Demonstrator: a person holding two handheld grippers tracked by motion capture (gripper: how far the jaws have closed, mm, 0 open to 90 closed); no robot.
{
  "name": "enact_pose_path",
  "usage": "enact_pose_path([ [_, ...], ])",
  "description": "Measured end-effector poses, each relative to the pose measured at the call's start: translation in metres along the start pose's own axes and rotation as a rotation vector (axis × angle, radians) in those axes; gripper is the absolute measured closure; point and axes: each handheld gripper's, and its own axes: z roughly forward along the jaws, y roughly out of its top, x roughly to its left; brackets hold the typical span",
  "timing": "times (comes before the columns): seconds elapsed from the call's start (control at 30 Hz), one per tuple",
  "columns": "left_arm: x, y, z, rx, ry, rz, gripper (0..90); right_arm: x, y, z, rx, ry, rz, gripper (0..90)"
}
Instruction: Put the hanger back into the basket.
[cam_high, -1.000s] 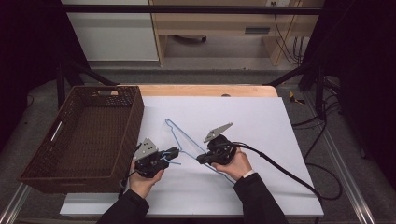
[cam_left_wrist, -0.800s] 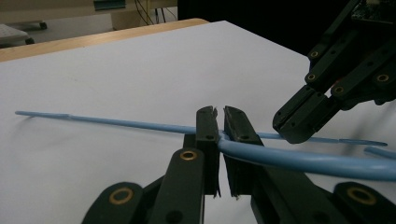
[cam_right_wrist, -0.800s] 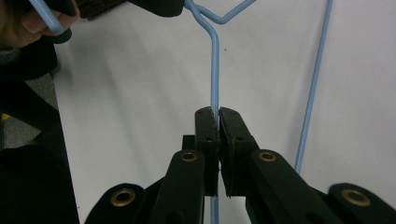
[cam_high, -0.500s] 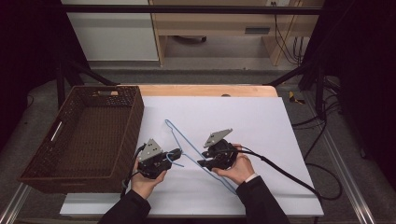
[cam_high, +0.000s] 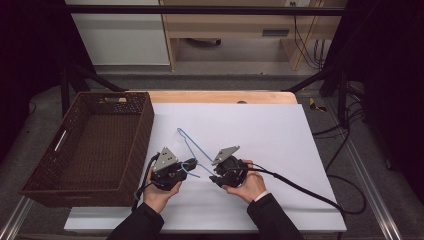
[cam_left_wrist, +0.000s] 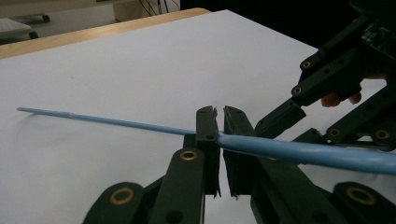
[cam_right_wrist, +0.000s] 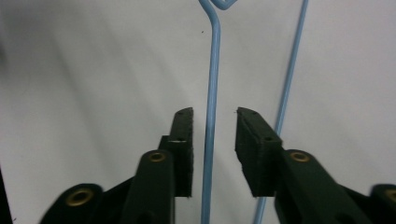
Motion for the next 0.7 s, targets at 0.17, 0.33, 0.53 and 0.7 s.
enact_pose_path([
  [0.17,-0.002,0.000,0.001,0.000,0.004,0.004,85.0,0.002,0.000,0.003,-0.001,-0.006,0.020,86.7],
  [0.33,-0.002,0.000,0.002,-0.003,0.006,0.008,84.9,0.002,0.000,0.002,0.001,-0.012,0.035,87.6],
  [0.53,-0.003,0.003,-0.003,-0.032,-0.012,0.014,72.4,0.001,0.000,0.001,-0.013,-0.020,0.041,87.9],
  [0.7,-0.002,0.004,-0.015,-0.041,-0.013,0.041,52.0,-0.002,0.001,-0.004,-0.018,-0.022,0.048,88.0],
])
